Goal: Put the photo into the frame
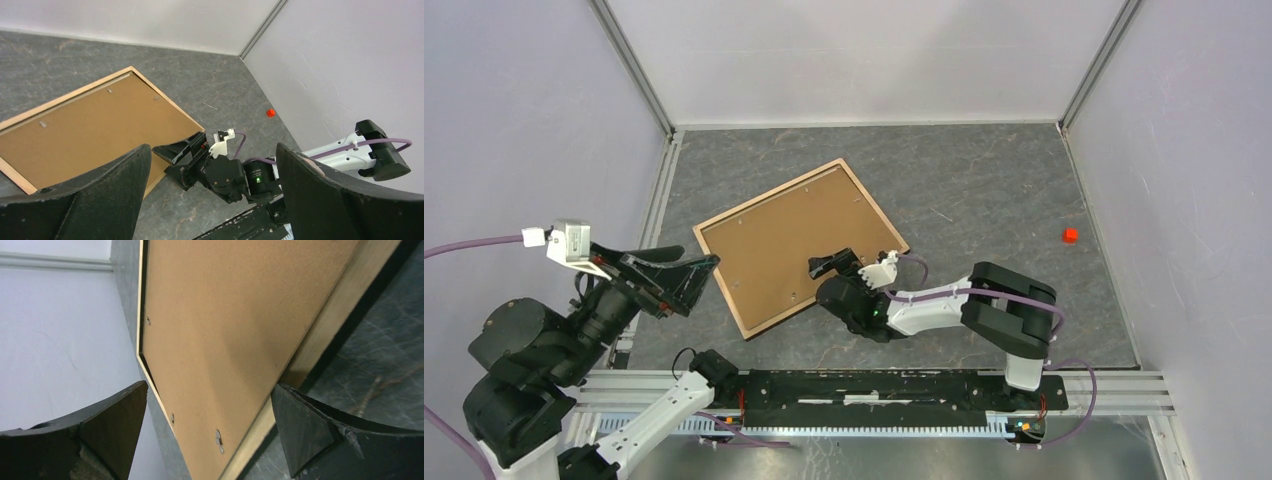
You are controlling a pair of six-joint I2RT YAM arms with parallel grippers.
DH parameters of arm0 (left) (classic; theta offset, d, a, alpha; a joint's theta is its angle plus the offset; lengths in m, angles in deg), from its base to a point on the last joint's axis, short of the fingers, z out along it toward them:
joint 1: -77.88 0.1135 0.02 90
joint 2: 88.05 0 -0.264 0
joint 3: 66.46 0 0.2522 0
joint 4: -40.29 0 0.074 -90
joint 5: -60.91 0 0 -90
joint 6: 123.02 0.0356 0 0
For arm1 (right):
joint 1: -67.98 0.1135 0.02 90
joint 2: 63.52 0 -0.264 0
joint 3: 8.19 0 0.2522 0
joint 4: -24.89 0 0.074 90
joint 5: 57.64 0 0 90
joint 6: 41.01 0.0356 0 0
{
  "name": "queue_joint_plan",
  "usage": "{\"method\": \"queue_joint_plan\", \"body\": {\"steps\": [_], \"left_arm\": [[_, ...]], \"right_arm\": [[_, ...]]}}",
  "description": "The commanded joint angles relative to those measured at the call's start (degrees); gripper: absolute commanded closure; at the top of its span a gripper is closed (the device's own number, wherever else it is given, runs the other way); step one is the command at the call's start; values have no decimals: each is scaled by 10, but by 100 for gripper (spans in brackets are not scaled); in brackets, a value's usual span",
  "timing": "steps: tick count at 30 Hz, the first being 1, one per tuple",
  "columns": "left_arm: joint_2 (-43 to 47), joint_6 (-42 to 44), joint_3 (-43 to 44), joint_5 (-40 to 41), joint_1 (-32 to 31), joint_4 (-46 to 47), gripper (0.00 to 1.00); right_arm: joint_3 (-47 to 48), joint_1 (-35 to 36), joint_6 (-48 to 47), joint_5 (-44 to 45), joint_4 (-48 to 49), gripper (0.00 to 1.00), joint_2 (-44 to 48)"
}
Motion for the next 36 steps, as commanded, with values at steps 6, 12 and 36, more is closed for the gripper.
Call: {"method": "queue_joint_plan", "body": {"steps": [6, 12, 36], "left_arm": [[18, -76, -58, 16, -1, 0, 0], [9, -77, -96, 6, -1, -1, 0], [-148, -126, -334, 85, 67, 47, 0]], "right_arm": [[-64, 6, -104, -88, 54, 2, 75], [-139, 5, -336, -192, 121, 2, 166], [-161, -89, -733, -472, 195, 27, 172]]}}
